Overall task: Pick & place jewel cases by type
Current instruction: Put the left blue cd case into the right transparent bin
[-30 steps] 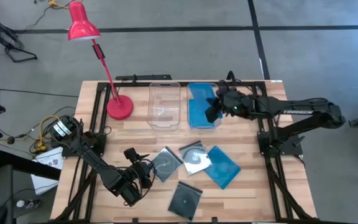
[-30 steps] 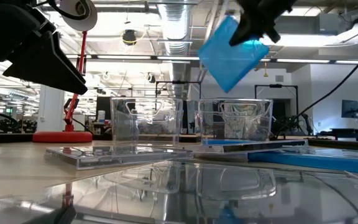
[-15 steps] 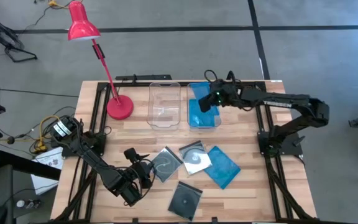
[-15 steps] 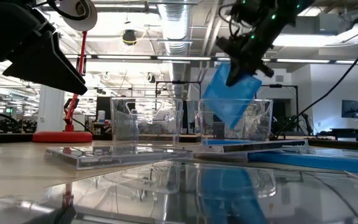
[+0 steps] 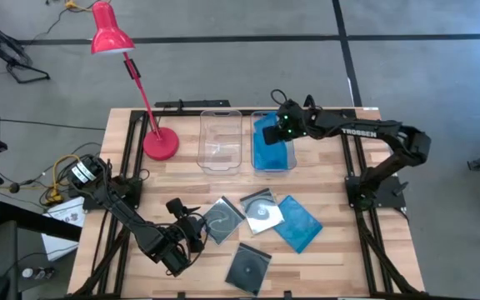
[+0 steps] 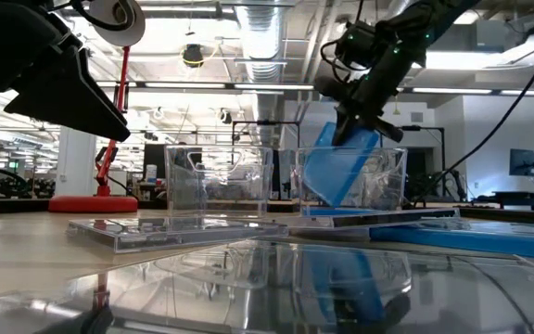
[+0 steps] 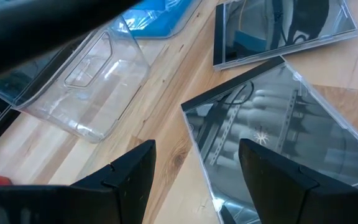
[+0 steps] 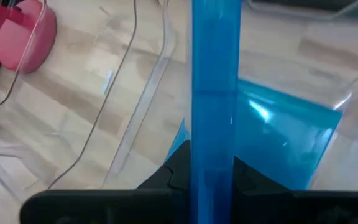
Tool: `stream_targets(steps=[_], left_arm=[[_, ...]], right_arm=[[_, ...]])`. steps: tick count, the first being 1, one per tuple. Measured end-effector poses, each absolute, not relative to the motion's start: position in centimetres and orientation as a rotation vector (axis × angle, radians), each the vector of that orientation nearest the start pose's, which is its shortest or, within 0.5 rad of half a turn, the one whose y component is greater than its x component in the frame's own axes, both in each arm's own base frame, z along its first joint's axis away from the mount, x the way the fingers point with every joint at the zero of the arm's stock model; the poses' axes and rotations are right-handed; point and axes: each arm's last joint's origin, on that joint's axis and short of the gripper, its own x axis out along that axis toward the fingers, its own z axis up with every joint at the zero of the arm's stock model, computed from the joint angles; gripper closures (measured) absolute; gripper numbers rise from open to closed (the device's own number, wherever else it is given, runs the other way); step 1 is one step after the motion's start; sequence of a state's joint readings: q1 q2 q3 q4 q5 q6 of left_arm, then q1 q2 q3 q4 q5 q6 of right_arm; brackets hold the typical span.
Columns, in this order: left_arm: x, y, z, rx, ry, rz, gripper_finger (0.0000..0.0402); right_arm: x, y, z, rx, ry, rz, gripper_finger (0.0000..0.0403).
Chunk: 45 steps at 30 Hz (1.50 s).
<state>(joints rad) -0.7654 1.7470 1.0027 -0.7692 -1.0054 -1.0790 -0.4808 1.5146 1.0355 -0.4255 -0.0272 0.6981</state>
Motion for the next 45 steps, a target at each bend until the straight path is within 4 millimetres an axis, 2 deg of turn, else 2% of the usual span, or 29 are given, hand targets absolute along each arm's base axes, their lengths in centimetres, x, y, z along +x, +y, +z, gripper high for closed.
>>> stream_targets(steps=[10, 24, 29, 38, 45], left_arm=[[22.6, -18.7, 15.8, 0.166, 0.69, 0.607, 0.0175], [22.6, -18.7, 15.8, 0.156, 0.685, 0.608, 0.0175], [22.6, -18.7, 15.8, 0.156, 0.685, 0.608, 0.0175], [22.6, -18.7, 15.8, 0.155, 0.684, 0.609, 0.0175], [22.6, -18.7, 15.8, 0.154, 0.683, 0.609, 0.0175]], right_arm=[[26.9, -14.3, 22.8, 0.935, 0.753, -0.773, 0.0361], [27.4, -13.6, 22.9, 0.916, 0.749, -0.745, 0.0281], [27.1, -13.2, 22.7, 0.927, 0.809, -0.714, 0.0251], [25.9, -11.9, 24.4, 0.916, 0.821, -0.674, 0.0215], [25.6, -10.4, 25.1, 0.894, 0.848, -0.636, 0.021]])
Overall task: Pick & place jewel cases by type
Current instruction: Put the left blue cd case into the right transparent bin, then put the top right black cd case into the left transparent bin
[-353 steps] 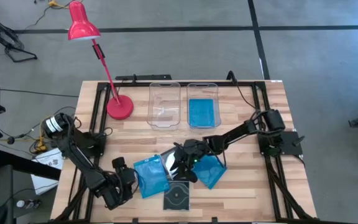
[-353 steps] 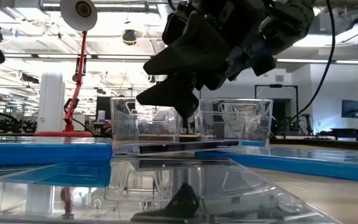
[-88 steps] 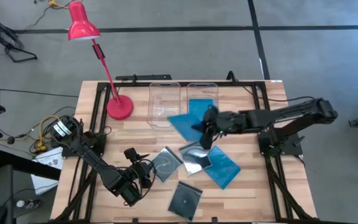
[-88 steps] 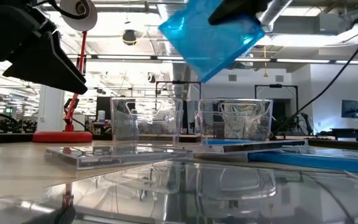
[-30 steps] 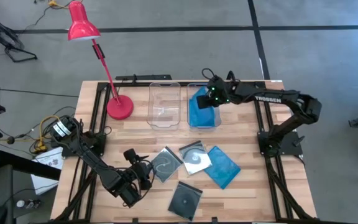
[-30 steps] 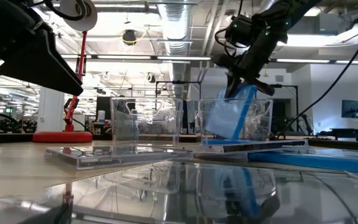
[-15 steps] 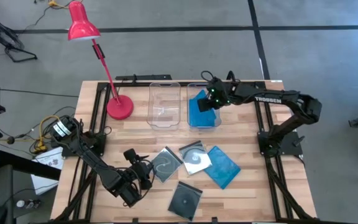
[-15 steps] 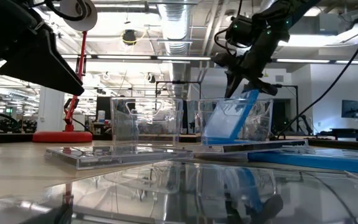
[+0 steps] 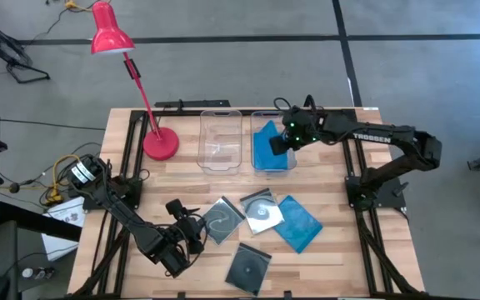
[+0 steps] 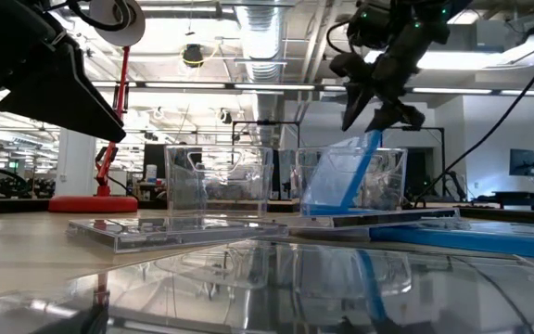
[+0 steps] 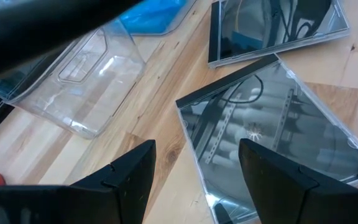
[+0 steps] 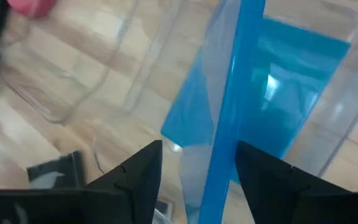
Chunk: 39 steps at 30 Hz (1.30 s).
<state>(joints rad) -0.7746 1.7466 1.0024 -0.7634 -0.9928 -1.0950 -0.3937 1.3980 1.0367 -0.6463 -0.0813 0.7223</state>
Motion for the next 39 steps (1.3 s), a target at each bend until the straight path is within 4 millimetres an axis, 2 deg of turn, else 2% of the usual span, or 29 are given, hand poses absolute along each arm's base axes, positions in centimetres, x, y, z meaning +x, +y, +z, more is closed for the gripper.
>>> stream_targets(steps=[5, 14, 20, 26, 29, 34, 39], left_arm=[[22.7, -18.8, 15.8, 0.14, 0.676, 0.605, 0.0175], [22.7, -18.8, 15.8, 0.134, 0.673, 0.604, 0.0175], [22.7, -18.8, 15.8, 0.134, 0.673, 0.604, 0.0175], [22.7, -18.9, 15.8, 0.126, 0.691, 0.596, 0.0175], [22.9, -18.6, 15.6, 0.1, 0.786, 0.568, 0.0175], [23.8, -18.0, 15.4, 0.119, 0.86, 0.527, 0.0175], [24.8, -18.4, 15.3, 0.161, 0.969, 0.317, 0.0175]], right_arm=[[25.7, -9.6, 24.2, 0.888, 0.947, -0.641, 0.0219], [26.2, -8.6, 24.1, 0.86, 0.958, -0.611, 0.023], [26.1, -9.0, 24.1, 0.784, 0.94, -0.685, 0.0234], [26.1, -8.4, 25.1, 0.658, 0.926, -0.606, 0.0237], [26.3, -6.7, 26.5, 0.511, 0.868, -0.529, 0.0237], [26.4, -1.8, 28.7, 0.223, 0.767, -0.396, 0.024], [26.1, 3.5, 29.2, 0.037, 0.73, -0.266, 0.0245]])
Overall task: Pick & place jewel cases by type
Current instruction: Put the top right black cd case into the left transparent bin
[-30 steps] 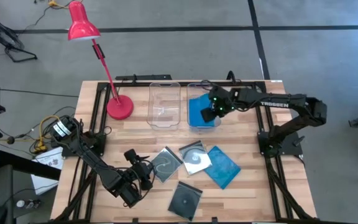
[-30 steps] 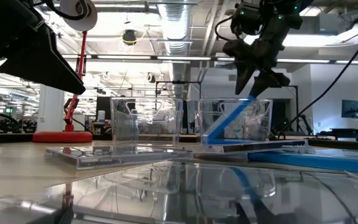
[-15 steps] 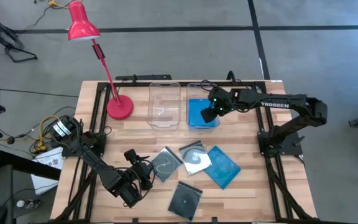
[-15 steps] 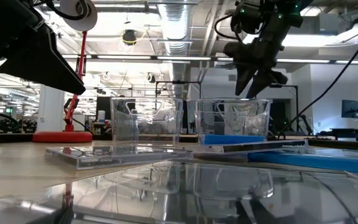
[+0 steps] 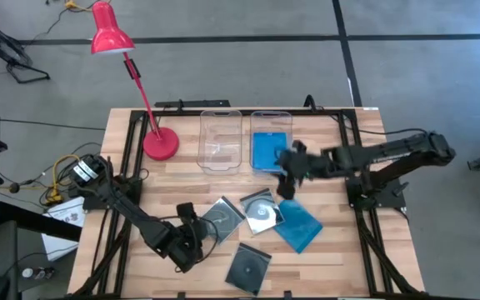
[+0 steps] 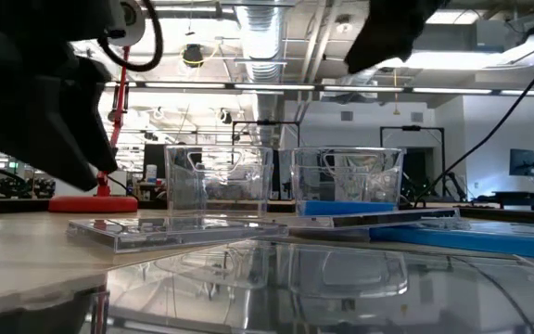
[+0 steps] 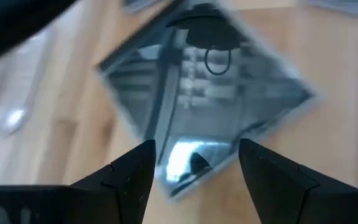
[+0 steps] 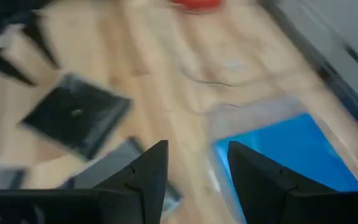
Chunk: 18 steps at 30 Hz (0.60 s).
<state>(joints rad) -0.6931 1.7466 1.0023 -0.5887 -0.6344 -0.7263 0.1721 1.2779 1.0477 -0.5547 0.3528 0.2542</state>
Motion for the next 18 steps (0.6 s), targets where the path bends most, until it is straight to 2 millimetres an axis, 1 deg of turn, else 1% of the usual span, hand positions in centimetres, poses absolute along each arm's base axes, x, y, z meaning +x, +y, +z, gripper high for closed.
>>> stream_targets(steps=[2, 4, 6, 9, 13, 18], left_arm=[[25.3, -18.4, 15.4, 0.177, 0.964, 0.273, 0.0175], [25.7, -18.6, 15.5, 0.199, 0.943, 0.228, 0.0175], [26.3, -18.8, 15.7, 0.204, 0.921, 0.159, 0.0175], [27.2, -19.2, 16.0, 0.163, 0.902, 0.036, 0.0175], [27.9, -19.4, 16.2, 0.09, 0.902, -0.092, 0.0175], [27.9, -19.5, 16.3, 0.077, 0.902, -0.109, 0.0175]], right_arm=[[25.9, 5.7, 28.9, -0.019, 0.731, -0.196, 0.0247], [25.9, 7.7, 28.1, -0.051, 0.717, -0.122, 0.0249], [25.5, 9.6, 26.9, -0.089, 0.726, -0.051, 0.0252], [25.1, 12.3, 25.2, -0.126, 0.722, 0.039, 0.0256], [25.0, 14.9, 22.3, -0.143, 0.736, 0.109, 0.0264], [25.7, 17.3, 19.2, -0.138, 0.781, 0.144, 0.0277]])
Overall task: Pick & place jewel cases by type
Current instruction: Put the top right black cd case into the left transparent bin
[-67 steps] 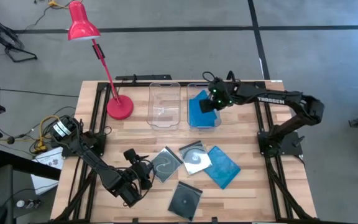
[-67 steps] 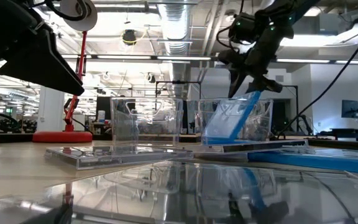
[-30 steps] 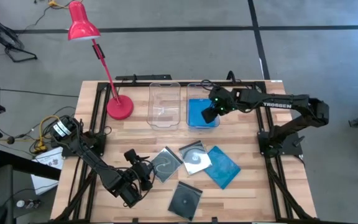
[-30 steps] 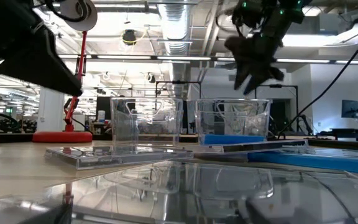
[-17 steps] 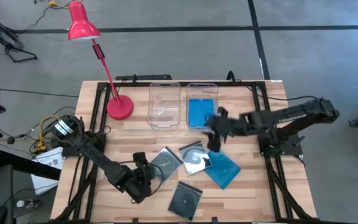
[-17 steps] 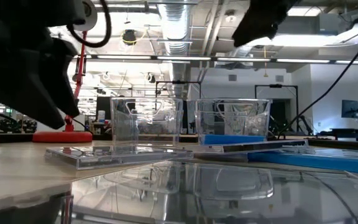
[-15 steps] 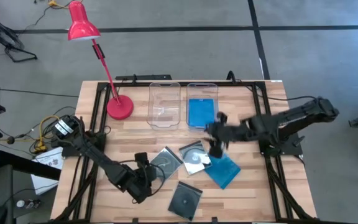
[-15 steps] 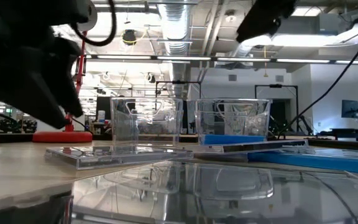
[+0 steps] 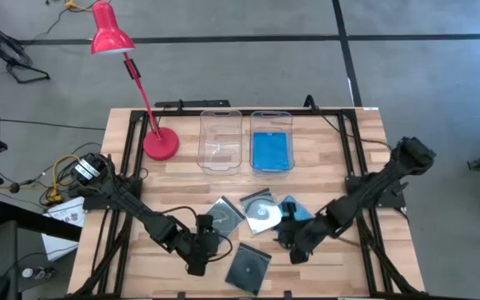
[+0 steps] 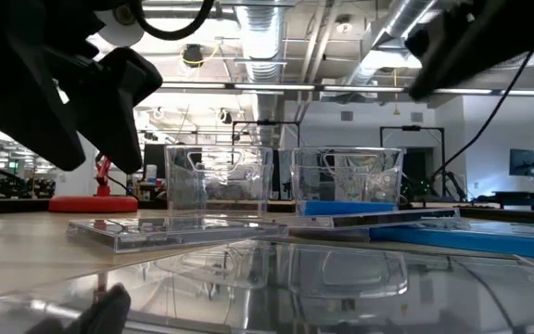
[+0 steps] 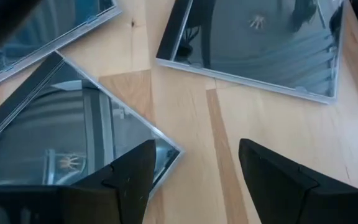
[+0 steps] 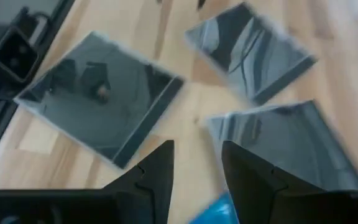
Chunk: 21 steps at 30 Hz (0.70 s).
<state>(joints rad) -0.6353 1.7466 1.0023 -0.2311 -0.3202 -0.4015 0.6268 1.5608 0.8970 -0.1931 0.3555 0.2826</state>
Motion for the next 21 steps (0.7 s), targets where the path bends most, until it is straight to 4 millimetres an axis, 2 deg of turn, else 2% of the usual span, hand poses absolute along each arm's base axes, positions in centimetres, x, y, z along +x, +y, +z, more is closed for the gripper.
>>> stream_targets(steps=[6, 9, 12, 21], left_arm=[[28.1, -19.6, 16.5, 0.081, 0.871, -0.12, 0.0175], [28.4, -19.6, 16.7, 0.096, 0.838, -0.136, 0.0175], [28.7, -19.5, 16.8, 0.105, 0.818, -0.146, 0.0175], [29.4, -19.2, 16.4, 0.08, 0.814, -0.163, 0.0175]], right_arm=[[26.6, 19.5, 15.5, -0.026, 0.848, 0.203, 0.0285], [26.2, 20.4, 14.5, 0.014, 0.875, 0.197, 0.0285], [25.6, 21.3, 14.2, 0.055, 0.88, 0.182, 0.0285], [24.5, 24.0, 15.1, 0.119, 0.735, 0.207, 0.0285]])
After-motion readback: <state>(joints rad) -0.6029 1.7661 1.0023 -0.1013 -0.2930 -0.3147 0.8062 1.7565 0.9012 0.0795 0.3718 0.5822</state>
